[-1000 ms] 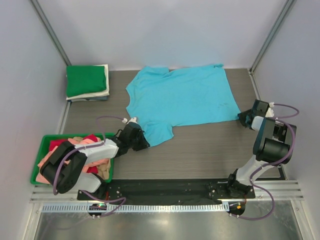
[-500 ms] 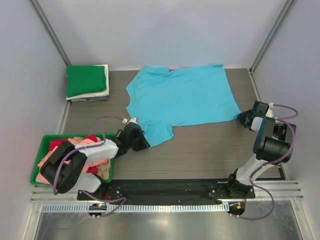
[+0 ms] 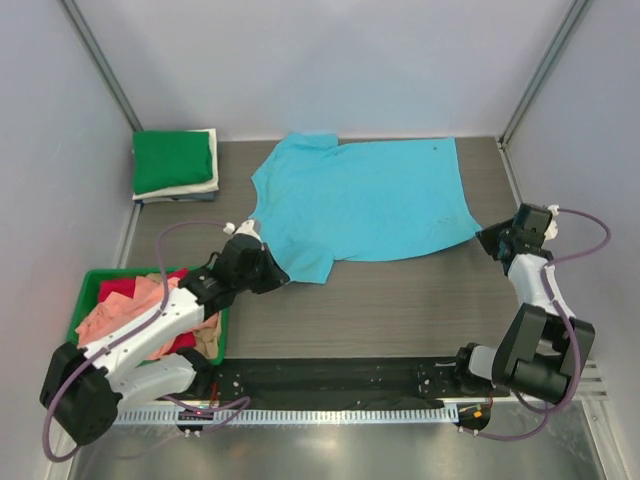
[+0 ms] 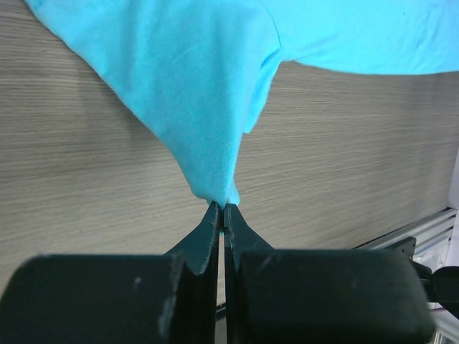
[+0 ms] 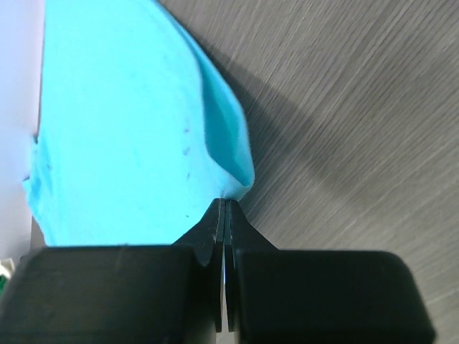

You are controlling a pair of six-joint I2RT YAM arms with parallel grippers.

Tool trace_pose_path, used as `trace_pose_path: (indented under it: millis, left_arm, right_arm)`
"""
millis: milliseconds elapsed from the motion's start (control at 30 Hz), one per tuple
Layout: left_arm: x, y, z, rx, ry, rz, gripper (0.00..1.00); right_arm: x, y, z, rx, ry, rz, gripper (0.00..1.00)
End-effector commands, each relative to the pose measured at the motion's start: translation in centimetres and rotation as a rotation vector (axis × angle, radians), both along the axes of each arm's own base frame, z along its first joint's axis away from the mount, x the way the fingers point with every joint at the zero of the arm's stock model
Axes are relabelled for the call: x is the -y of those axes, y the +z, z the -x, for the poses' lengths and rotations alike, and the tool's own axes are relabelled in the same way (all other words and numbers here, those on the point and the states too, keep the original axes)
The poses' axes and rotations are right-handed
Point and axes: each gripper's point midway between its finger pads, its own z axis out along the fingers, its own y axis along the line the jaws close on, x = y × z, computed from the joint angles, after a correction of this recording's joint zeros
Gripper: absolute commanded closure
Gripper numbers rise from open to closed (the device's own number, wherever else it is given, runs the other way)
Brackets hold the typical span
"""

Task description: Fold and stack the t-shirts

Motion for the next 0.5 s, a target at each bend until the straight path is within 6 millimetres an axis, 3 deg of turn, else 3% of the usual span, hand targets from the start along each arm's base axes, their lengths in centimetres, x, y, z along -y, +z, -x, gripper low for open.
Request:
trace_pose_path:
  millis: [0,267,300,467]
  left_arm:
    - [-2.1,1.3,1.5,-0.026,0.021,-0.063,1.0]
    - [-4.0,5.1,4.1,-0.011,0.039,-0.042,1.0]
    - [-3.9,6.3,4.0,0.005,0.036,-0.039,1.0]
    - [-4.3,7.9,3.1,0.053,-0.058,-0.176,1.0]
  right_arm:
    - [-1.3,1.0,1.9,-0.015,0.047,-0.002,0.99]
    - [-2.7,3.5,5.3,0.004,0.088,0.031,0.99]
    - [-2.9,3.7,5.6,0.006,0.091,0.031,0.99]
    - [-3.2,5.5,5.6,0.074,0.091,0.038,0.99]
